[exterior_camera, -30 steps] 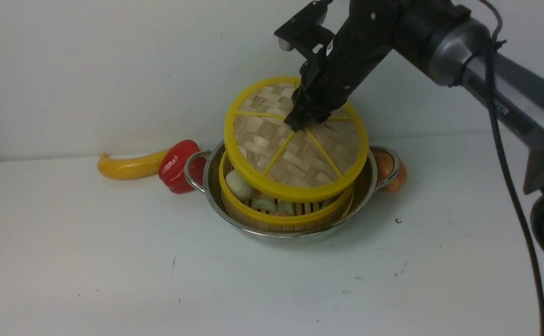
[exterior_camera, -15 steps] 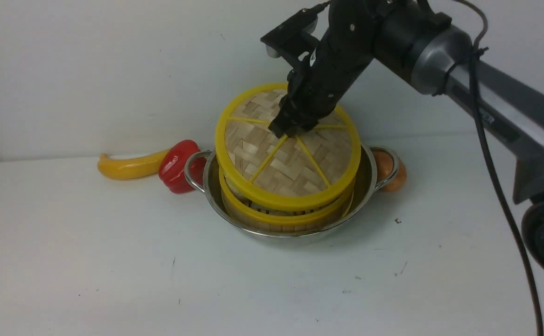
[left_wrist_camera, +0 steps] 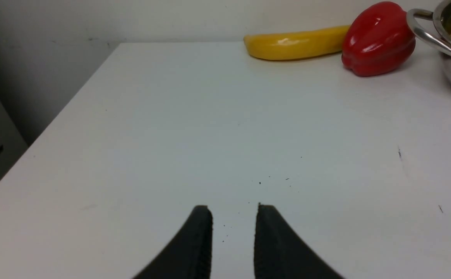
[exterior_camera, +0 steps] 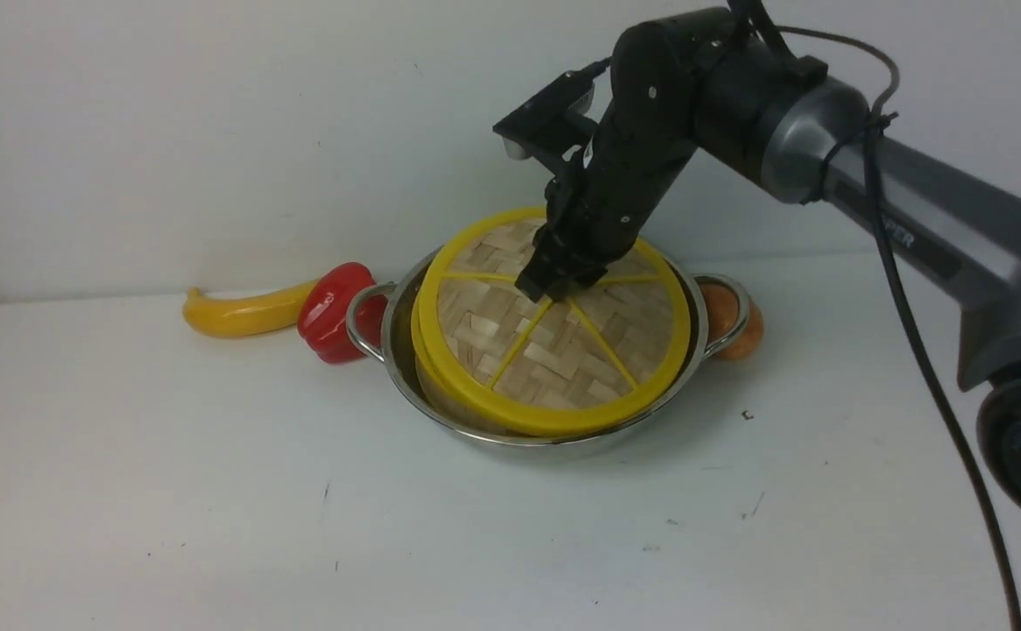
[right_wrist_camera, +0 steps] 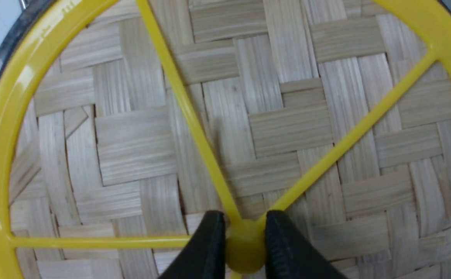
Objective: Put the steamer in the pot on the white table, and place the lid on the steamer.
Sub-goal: 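Place the bamboo steamer lid onto the steamer basket in the pot with the right gripper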
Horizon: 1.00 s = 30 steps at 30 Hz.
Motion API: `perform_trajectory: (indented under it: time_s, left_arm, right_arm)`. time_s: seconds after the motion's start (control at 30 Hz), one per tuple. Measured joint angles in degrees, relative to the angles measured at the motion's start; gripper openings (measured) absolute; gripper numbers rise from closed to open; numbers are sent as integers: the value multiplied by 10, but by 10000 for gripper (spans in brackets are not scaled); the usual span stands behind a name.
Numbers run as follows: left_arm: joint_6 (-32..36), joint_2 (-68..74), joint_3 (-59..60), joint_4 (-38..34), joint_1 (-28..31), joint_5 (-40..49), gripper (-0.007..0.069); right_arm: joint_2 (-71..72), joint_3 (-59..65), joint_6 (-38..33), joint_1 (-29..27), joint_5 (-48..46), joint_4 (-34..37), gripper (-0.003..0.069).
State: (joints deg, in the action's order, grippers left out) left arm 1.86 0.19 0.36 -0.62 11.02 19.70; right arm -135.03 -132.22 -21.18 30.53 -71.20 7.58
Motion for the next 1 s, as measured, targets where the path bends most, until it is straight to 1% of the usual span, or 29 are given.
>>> perform_trajectory:
  time_s: [0.17, 0.43, 0.77, 1.0]
  left_arm:
    - [0, 0, 0, 0, 0, 0, 158]
    - [0, 0, 0, 0, 0, 0, 172]
    - [0, 0, 0, 0, 0, 0, 190]
    - [0, 0, 0, 0, 0, 0, 199]
  right_arm:
    - [0, -28, -2, 7, 3, 0, 143]
    - [-8, -32, -12, 10, 3, -2, 143]
    - [-17, -32, -25, 10, 1, -41, 143]
    - [-18, -39, -25, 10, 0, -38, 143]
